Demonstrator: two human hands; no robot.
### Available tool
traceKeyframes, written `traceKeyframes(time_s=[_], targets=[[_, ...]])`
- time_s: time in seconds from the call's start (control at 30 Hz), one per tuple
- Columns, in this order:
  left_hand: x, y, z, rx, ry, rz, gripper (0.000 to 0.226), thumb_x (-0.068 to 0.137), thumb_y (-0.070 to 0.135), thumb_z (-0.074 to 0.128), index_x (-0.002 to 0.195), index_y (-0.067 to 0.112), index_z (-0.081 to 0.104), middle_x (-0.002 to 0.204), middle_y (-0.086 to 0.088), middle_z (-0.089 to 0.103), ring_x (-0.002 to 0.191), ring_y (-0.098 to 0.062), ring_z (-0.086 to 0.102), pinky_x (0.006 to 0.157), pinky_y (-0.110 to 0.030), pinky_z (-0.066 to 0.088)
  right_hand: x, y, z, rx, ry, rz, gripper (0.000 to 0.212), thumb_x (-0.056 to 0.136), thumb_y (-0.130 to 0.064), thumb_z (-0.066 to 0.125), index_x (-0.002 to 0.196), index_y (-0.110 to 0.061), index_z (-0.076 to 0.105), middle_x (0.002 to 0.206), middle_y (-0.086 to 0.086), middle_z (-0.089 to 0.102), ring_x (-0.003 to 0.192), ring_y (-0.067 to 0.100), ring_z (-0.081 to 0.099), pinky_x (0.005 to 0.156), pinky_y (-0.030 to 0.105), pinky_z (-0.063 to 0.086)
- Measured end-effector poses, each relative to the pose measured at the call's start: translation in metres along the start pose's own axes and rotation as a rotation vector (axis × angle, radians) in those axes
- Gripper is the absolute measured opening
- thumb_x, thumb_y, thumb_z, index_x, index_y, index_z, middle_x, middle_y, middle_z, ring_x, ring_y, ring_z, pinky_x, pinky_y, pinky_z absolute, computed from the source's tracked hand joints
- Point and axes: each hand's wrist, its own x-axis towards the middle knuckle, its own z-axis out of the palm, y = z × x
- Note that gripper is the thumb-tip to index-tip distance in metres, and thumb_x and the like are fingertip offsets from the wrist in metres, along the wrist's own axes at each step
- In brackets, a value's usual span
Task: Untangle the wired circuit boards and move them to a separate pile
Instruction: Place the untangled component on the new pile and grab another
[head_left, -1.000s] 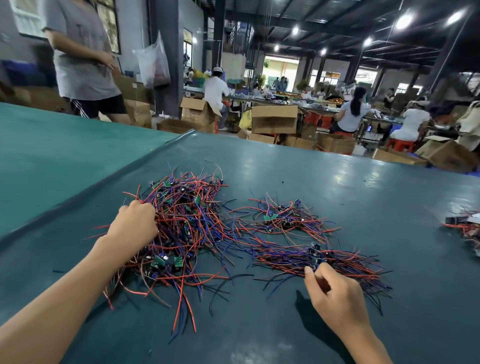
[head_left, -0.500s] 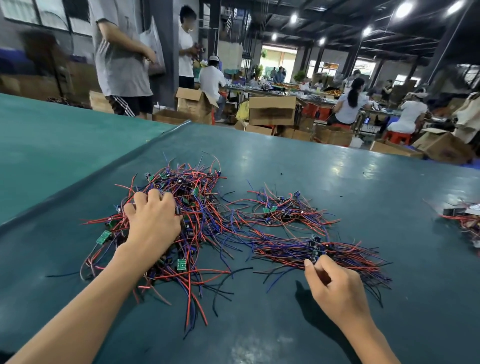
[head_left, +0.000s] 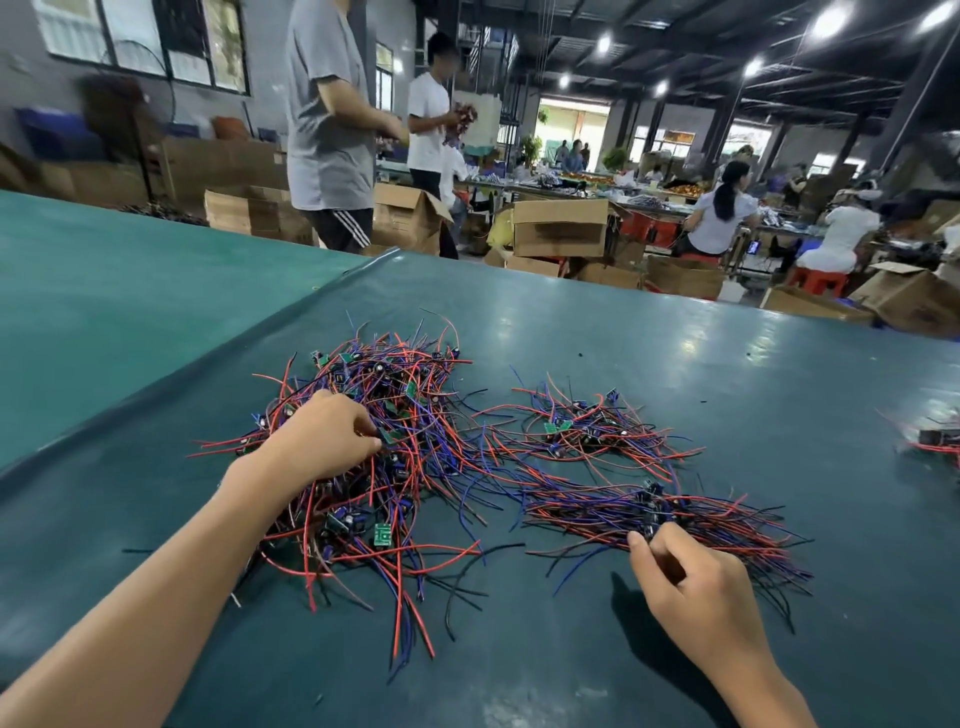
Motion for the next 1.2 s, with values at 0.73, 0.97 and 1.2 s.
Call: traceKeyframes(time_s=[0.73, 0.97, 1.2], targets=[[-0.013, 0.037, -0.007, -0.429, 0.181, 0.229, 0.021, 0.088, 0.027, 0.063, 0.101, 0.039, 0.074, 0.085, 0.013, 0.071, 0.074, -0.01, 0.063, 0.079, -0.033, 0.052, -0.001, 0.005, 0.0, -0.005, -0.029, -0.046, 0.042, 0.082, -0.015, 0.078, 0.058, -0.021, 0.045, 0.042, -0.012, 0.037, 0.035, 0.008, 0.039, 0.038, 0.03, 0.034], [-0.013, 0.053, -0.045, -0.794, 0.368, 0.326, 0.011, 0.091, 0.026, 0.074, 0.1, 0.022, 0.079, 0.08, 0.005, 0.077, 0.069, -0.004, 0.062, 0.073, -0.023, 0.05, 0.001, 0.009, 0.004, 0.042, -0.025, -0.002, 0.042, 0.083, -0.014, 0.078, 0.06, -0.022, 0.045, 0.044, -0.008, 0.045, 0.036, 0.01, 0.042, 0.039, 0.032, 0.037], [-0.029, 0.076, -0.045, -1.5, -0.248, 0.438, 0.028, 0.102, 0.024, 0.053, 0.117, 0.006, 0.07, 0.076, -0.001, 0.058, 0.053, -0.009, 0.043, 0.056, -0.024, 0.044, -0.003, 0.007, 0.006, 0.148, -0.031, -0.009, 0.043, 0.085, -0.016, 0.077, 0.06, -0.028, 0.043, 0.045, -0.008, 0.045, 0.037, 0.009, 0.044, 0.038, 0.023, 0.035]])
